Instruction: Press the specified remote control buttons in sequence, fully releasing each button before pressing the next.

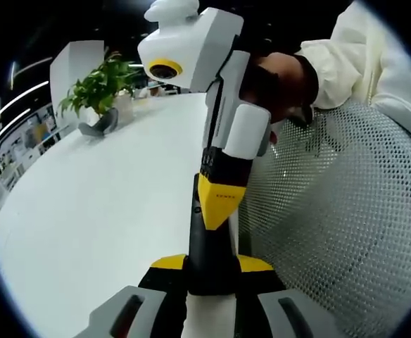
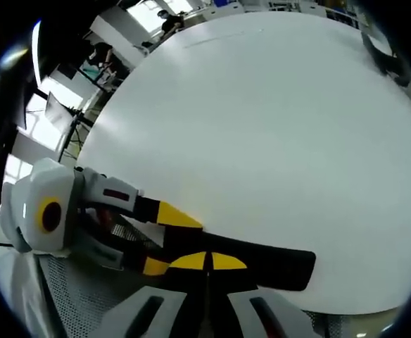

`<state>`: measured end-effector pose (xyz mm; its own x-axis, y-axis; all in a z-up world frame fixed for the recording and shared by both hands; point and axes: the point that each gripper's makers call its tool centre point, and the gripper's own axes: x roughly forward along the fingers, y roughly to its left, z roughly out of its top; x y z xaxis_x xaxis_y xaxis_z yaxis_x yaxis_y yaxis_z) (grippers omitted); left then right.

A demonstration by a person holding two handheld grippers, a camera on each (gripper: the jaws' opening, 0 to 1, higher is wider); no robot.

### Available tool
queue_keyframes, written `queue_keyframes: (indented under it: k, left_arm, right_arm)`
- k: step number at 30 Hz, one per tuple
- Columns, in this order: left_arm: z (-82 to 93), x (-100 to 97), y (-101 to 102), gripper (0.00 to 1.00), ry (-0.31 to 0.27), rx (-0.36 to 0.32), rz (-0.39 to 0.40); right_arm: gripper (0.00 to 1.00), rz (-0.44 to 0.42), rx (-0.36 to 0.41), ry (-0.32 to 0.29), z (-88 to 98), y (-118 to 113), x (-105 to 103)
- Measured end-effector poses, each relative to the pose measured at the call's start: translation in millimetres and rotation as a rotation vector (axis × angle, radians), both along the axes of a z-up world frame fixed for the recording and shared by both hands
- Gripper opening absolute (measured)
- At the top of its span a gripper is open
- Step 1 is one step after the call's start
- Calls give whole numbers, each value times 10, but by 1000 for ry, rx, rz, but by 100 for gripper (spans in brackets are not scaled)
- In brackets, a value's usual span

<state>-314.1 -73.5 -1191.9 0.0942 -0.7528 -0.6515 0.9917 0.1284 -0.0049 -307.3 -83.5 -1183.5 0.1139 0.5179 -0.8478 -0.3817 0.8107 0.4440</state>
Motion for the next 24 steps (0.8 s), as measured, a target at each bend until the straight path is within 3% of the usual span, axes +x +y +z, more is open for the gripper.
queue_keyframes:
  k: [5,24]
  left_arm:
    - [-2,0,1,25,1,-1,0]
    - [-7,1,-2,24,3,3,1]
  right_arm:
    - [0,-21,29,23,-16,-13,12]
    - [0,-26,-4,11,-27,2,18]
